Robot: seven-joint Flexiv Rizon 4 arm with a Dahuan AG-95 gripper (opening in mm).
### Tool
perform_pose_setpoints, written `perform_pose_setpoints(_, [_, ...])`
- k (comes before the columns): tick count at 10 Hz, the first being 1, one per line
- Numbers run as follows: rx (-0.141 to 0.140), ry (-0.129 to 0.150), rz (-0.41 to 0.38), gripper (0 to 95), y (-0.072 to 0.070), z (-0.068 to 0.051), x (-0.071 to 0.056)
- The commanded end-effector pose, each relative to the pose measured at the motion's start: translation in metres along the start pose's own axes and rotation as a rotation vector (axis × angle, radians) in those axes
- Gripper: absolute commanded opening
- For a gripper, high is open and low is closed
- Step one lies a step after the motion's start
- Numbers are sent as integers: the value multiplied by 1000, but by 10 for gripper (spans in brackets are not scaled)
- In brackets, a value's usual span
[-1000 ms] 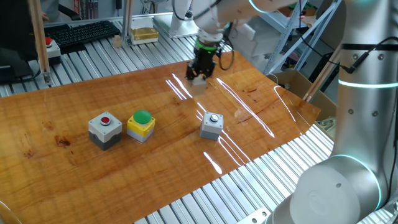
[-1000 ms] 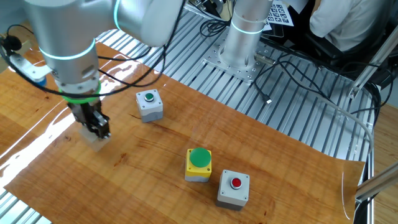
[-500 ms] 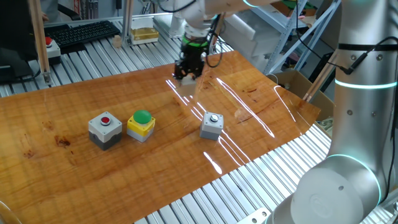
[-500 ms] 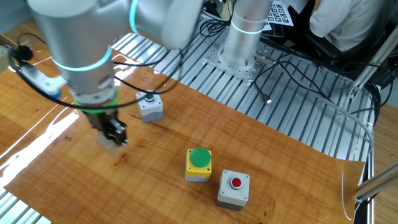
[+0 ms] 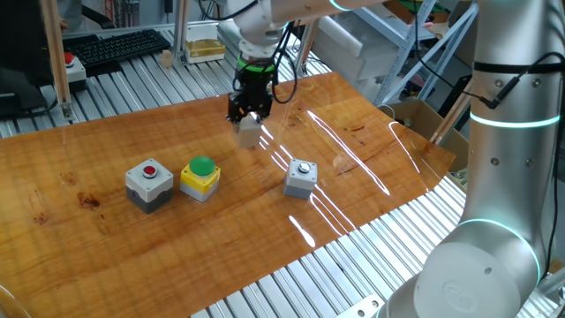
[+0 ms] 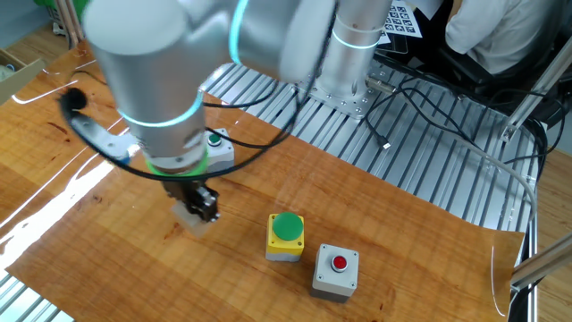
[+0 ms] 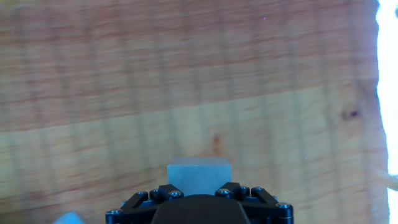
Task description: Pick up the small block on the left and move it to the right
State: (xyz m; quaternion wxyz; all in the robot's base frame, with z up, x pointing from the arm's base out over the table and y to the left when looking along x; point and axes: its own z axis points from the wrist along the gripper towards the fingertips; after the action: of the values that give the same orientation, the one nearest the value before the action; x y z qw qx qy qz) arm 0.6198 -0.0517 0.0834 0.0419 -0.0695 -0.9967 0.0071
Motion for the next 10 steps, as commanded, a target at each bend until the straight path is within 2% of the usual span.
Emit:
perform_pose_setpoints(1, [-5,1,-16,0,0,1,-1])
perform_pose_setpoints(2, [13,-4,-20,0,0,0,-1])
perform_pose_setpoints(4, [8,-3,-63,0,0,0,-1])
perform_pose_setpoints(5, [9,-9,-118,0,0,0,-1])
perform_pose_setpoints(6, [23,-23,-181,0,0,0,-1])
perform_pose_setpoints(8, [69,-55,-301,0,0,0,-1])
perform_pose_setpoints(10, [68,-65,-338,0,0,0,-1])
